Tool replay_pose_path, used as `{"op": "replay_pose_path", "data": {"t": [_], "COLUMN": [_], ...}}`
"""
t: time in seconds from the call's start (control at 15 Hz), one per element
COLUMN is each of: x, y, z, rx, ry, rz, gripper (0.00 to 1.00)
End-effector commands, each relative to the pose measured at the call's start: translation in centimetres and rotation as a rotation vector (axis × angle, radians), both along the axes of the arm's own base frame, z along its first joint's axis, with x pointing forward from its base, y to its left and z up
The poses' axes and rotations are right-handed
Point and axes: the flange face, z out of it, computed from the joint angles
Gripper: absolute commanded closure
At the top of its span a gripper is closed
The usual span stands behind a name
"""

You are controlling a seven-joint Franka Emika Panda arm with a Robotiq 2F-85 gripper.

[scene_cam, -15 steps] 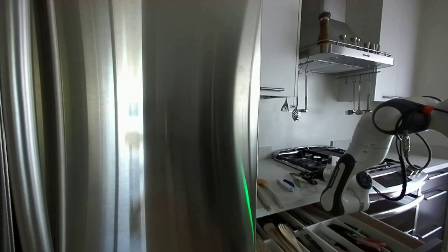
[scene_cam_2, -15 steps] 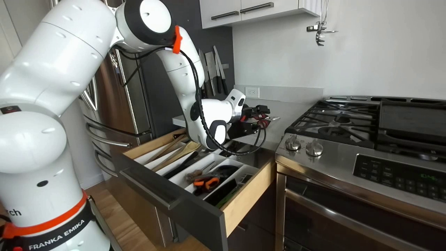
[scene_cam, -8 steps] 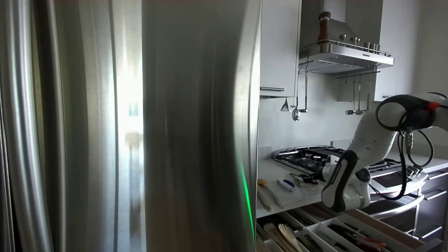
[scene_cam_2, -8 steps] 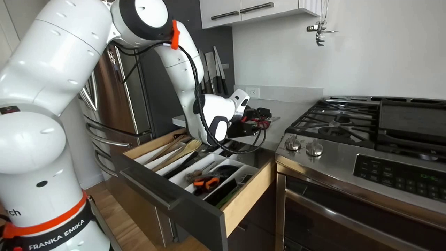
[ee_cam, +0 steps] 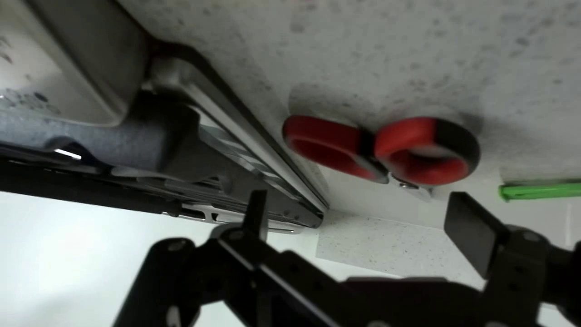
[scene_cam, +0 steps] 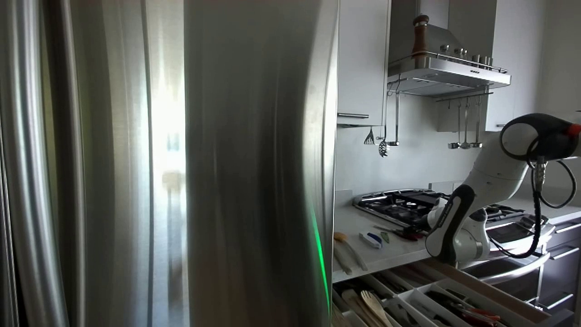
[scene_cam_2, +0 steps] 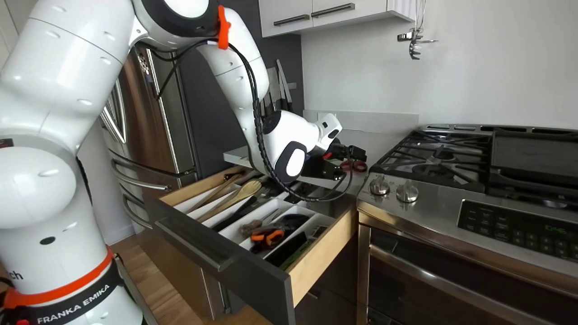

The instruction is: Remove the black and red pair of scissors from the drawer and put it on the counter

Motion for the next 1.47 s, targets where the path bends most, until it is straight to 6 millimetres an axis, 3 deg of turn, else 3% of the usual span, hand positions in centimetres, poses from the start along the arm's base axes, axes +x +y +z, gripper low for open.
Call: {"op": "replay_pose_path", "data": {"t": [0.0,0.27,0.53,0.73,1.0,1.4], "x": [-1.2,-3.3,-7.9,-11.6,-16.7,-21.3], "y": [0.8,3.2,3.1,2.7,1.4,-1.2], "z": [1.0,3.8,6.0,5.2,4.2,4.0], "rx": [0.103,0.203,0.222,0.215,0.25,0.285], "ry": [0.053,0.079,0.232,0.36,0.409,0.442], "rz": [0.059,0.192,0.184,0.123,0.09,0.107], "gripper": [0.0,0.0,0.0,0.0,0.0,0.0]}}
